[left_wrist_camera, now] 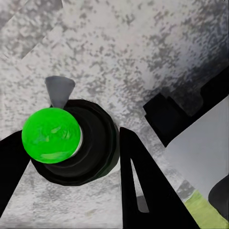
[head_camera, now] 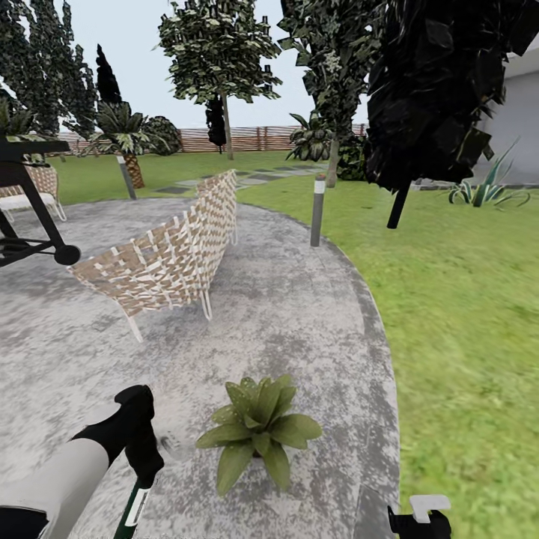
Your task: Pick up the pesticide atomizer in the garden and spray insectifuge to fully cover both potted plants in the garden.
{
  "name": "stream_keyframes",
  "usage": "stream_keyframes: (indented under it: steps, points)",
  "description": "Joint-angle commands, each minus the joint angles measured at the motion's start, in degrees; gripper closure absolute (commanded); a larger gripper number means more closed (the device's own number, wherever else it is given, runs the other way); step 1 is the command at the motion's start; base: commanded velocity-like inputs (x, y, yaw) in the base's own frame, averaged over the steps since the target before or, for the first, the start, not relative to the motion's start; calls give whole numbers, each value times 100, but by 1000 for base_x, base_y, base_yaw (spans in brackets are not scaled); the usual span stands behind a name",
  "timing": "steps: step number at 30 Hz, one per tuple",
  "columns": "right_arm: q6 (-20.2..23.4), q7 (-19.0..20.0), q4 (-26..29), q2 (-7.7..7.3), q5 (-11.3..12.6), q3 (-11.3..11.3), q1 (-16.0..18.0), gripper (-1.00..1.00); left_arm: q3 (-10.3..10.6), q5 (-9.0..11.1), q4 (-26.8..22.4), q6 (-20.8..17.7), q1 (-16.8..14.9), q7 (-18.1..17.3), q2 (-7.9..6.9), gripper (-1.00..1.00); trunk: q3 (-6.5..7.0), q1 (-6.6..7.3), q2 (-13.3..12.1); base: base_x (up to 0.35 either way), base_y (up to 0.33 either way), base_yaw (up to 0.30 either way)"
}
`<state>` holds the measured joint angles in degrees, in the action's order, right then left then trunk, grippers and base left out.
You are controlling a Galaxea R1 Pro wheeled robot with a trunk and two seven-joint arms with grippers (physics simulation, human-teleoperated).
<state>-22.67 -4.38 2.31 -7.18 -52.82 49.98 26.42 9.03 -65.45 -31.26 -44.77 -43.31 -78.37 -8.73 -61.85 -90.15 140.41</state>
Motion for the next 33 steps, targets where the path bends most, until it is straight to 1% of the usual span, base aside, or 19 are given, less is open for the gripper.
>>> stream_keyframes:
  steps: [1,3,5,7,9,12,14,16,18,19,20,21,23,26,29,33]
  points:
    - [-20,-36,-11,-2,-61,33,4,-100,15,-20,-30,-58,-2,-39,-9,100,-5,1,2,6,0,251]
    - [-21,-36,-6,-11,-61,36,4,-100,11,-20,-23,-58,-2,-33,-11,100,-5,1,2,104,0,154]
    - [-26,-36,-3,-22,-66,38,4,-100,10,-20,-7,-58,-2,121,4,100,-5,1,2,274,0,37]
    - [-27,-36,-3,-34,-69,38,2,-100,11,-19,-3,-58,-2,231,51,100,-5,1,2,322,0,9]
    - [-27,-36,-3,-75,-70,36,-4,-100,10,-14,-4,-58,-2,253,73,100,-5,1,2,333,0,2]
    - [-27,-36,-3,-94,-70,35,-8,-100,7,-9,-3,-58,-2,260,90,100,-5,1,2,333,0,0]
    - [-27,-36,-3,-91,-66,37,-6,-100,8,-5,-3,-58,-2,261,126,100,-5,1,2,165,0,0]
    - [-27,-36,-3,-91,-63,38,-8,-100,10,1,3,-58,-2,252,199,100,-5,1,2,54,0,0]
    - [-27,-36,-3,-90,-62,38,-7,-100,17,-14,4,-58,-2,255,376,100,-5,1,2,18,0,0]
    - [-27,-36,-3,-90,-62,38,-7,-100,27,-50,-1,-58,-2,259,604,100,-5,1,2,5,0,0]
    - [-27,-36,-3,-90,-62,38,-6,-100,32,-67,-2,-58,-2,260,696,100,-5,1,2,2,0,0]
    - [-27,-36,-3,-90,-62,38,-8,-100,37,-79,-2,-55,-2,255,744,100,-5,1,2,1,0,0]
    - [-27,-36,-3,-90,-61,38,-9,-100,45,-66,-19,-50,-8,219,761,100,-5,1,2,0,0,0]
    - [-27,-36,-3,-90,-61,38,-8,-100,41,-51,-73,-26,-29,187,730,100,-5,1,2,0,0,85]
    - [-27,-36,-5,-89,-61,34,-8,-100,61,-100,-81,-8,-62,136,726,100,-5,1,2,0,-11,231]
    - [-27,-36,-10,-83,-61,30,-8,-100,72,-112,-82,-12,-77,122,753,100,-5,1,2,0,-209,273]
